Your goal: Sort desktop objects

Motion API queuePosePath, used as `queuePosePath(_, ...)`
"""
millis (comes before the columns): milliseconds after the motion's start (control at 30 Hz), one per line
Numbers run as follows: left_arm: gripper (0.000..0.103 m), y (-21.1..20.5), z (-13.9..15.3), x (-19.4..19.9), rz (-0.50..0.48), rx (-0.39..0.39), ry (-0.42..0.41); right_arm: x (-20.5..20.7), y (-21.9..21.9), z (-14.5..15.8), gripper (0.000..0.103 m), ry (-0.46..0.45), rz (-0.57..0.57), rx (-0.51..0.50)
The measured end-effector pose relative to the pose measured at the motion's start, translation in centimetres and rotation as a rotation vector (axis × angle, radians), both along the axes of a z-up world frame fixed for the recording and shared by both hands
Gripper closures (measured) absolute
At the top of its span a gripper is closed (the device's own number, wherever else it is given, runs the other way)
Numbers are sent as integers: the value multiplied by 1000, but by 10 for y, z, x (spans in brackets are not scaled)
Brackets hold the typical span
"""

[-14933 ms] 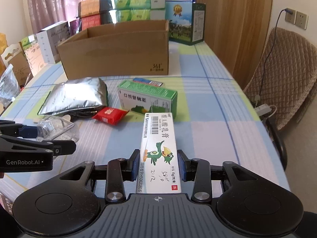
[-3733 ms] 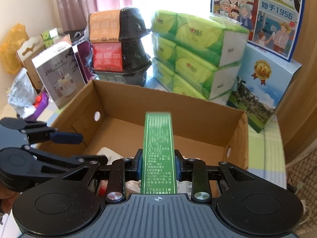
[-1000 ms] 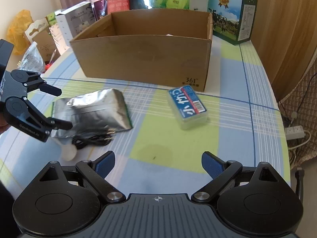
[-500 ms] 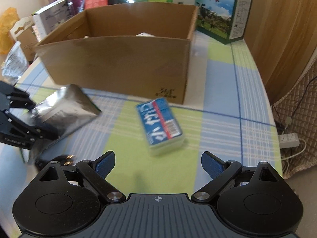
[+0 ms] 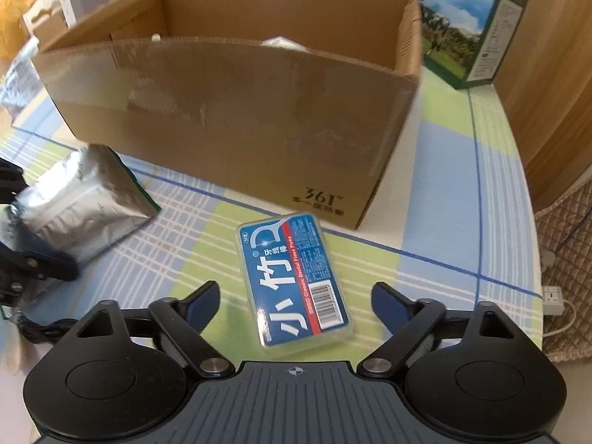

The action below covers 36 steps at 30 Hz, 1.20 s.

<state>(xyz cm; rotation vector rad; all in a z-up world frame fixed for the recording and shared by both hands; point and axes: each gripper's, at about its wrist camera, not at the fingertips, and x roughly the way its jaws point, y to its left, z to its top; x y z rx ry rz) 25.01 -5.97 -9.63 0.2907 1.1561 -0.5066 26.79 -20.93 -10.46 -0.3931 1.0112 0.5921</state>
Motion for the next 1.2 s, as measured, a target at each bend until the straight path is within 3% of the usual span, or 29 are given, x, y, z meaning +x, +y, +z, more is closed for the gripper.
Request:
queuePosePath(100, 56, 0, 0, 0, -5, -2, 0, 6, 5, -7, 43, 22, -14, -28)
queuePosePath(167, 59, -2, 0, 1, -2, 2, 2, 5, 7, -8, 48, 32, -24, -23)
queuePosePath(367, 73, -5, 5, -4, 19, 6, -8, -14, -2, -2, 50, 59, -83, 4)
queuePosePath(667, 74, -10, 23, -16, 15, 7, -20, -68, -22, 5, 50, 119, -144, 83)
queuePosePath(967, 74, -11, 56, -37, 58, 9, -44, -96, -26, 33, 50, 76, -128, 95)
queuePosePath(1200, 74, -9, 66, -73, 90, -44, -26, -124, -26, 56, 50, 48, -117, 103)
